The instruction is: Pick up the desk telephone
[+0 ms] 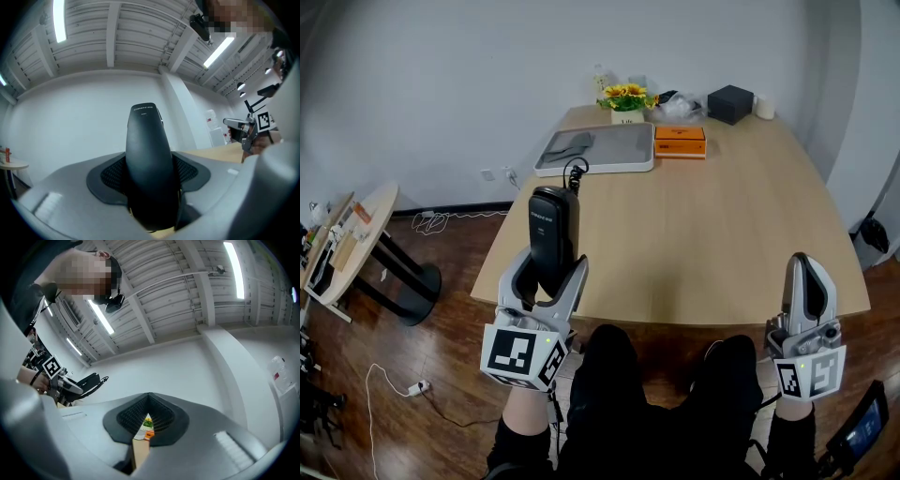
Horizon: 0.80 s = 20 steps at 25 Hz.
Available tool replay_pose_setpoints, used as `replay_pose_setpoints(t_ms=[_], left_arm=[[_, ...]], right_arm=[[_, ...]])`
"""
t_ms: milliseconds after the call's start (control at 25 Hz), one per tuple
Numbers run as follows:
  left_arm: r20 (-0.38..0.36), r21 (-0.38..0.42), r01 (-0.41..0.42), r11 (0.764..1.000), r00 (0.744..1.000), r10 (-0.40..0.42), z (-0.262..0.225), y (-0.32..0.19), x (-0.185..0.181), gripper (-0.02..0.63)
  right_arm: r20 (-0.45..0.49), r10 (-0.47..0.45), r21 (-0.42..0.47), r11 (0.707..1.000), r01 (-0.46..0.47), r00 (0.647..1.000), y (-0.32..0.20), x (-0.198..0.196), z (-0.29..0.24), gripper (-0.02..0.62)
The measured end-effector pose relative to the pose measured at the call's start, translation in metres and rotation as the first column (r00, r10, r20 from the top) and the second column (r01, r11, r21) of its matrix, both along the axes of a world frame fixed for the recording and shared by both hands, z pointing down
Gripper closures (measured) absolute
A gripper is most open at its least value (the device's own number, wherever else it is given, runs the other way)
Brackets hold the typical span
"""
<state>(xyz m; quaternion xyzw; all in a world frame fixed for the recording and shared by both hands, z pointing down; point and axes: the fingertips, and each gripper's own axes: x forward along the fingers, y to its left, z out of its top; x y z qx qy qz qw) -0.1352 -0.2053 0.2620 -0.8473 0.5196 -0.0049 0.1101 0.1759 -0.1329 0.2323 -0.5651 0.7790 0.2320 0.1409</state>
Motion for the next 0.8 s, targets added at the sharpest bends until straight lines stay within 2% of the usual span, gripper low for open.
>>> replay_pose_setpoints(t_ms=[800], left_arm=[[0.014, -0.008, 0.001, 1.000, 1.000, -0.001, 0.0013, -0.0012, -0.0010, 0.341]], right_arm=[[-0.005, 0.001, 0.001, 1.000, -0.001, 1.000, 0.0005, -0.0016, -0.0003, 0.595]])
